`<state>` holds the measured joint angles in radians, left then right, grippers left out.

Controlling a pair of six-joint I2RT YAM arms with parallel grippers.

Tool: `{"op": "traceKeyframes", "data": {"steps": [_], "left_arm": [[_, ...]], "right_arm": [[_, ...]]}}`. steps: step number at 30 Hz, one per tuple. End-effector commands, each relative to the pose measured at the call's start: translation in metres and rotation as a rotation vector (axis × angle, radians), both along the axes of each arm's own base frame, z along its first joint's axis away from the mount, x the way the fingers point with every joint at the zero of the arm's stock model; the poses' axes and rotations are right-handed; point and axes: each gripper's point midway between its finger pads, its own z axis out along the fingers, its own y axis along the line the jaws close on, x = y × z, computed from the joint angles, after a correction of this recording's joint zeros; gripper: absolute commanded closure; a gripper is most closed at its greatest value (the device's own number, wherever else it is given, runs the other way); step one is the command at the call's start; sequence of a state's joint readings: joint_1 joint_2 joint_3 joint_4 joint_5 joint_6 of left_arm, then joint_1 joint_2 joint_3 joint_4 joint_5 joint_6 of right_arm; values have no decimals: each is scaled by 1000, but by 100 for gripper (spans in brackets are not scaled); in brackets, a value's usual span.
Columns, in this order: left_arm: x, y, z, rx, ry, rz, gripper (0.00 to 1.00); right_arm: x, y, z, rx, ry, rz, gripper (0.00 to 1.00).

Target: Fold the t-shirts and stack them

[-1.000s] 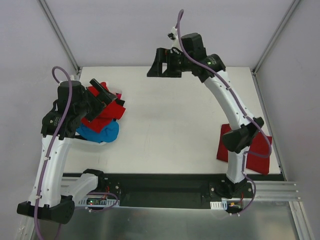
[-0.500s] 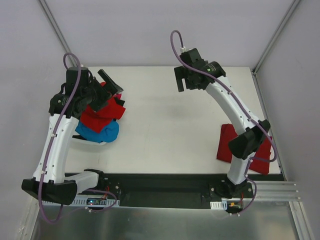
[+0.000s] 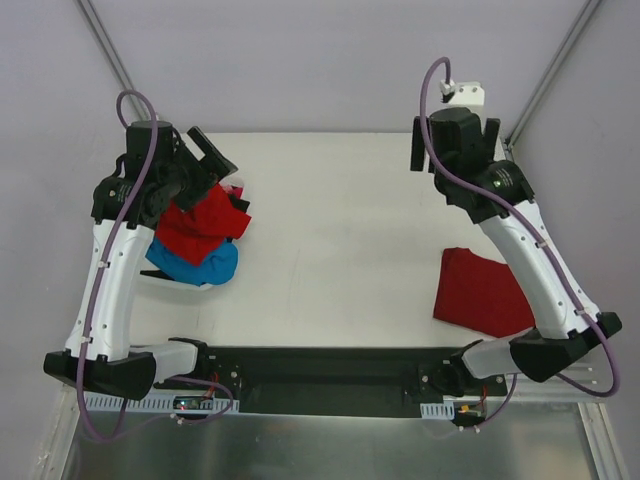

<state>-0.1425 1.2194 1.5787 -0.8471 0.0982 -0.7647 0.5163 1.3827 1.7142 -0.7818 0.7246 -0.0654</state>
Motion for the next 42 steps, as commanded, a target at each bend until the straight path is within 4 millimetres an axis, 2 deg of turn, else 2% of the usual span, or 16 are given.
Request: {"op": "traceKeyframes", "data": {"steps": [1,3,12,15,17,18,20,21,22,24,26,27,30,33,37,42], "left_arm": [[-8,45,16,164,-19,168,10],[-15,66,20,259,2,236,1],[-46,121,25,538,92,370,1],[-50,117,13,513,116,360,17],[-50,108,5,462,123,342,50],[-51,104,-5,435,147,344,67],[-51,96,-14,392,159,325,100],[-53,93,-24,375,183,324,100],[-55,89,-28,360,193,312,100],[-57,83,-40,334,220,300,100],[-59,82,-46,330,233,295,83],[-59,82,-51,332,243,296,61],[-63,92,-59,384,267,330,38],[-67,110,-64,475,309,385,33],[-53,130,-62,618,338,416,30],[-3,117,-86,621,329,319,36]], "right_arm": [[19,57,24,-77,-18,177,4],[19,72,14,-102,30,237,4],[10,133,-9,-153,86,387,3],[-1,168,-26,-126,152,492,4],[-6,186,-34,-124,173,539,1],[-8,198,-38,-102,182,554,36],[-14,205,-41,-69,222,558,76],[-15,210,-45,-60,243,562,99],[-14,220,-42,-20,246,561,99],[-16,225,-46,-2,271,564,99],[-15,238,-46,41,274,592,65],[-17,245,-46,58,274,612,39],[-18,268,-49,137,291,664,29],[-26,290,-62,229,351,708,12],[-29,294,-67,240,370,724,11],[-37,294,-66,250,372,746,12]]}}
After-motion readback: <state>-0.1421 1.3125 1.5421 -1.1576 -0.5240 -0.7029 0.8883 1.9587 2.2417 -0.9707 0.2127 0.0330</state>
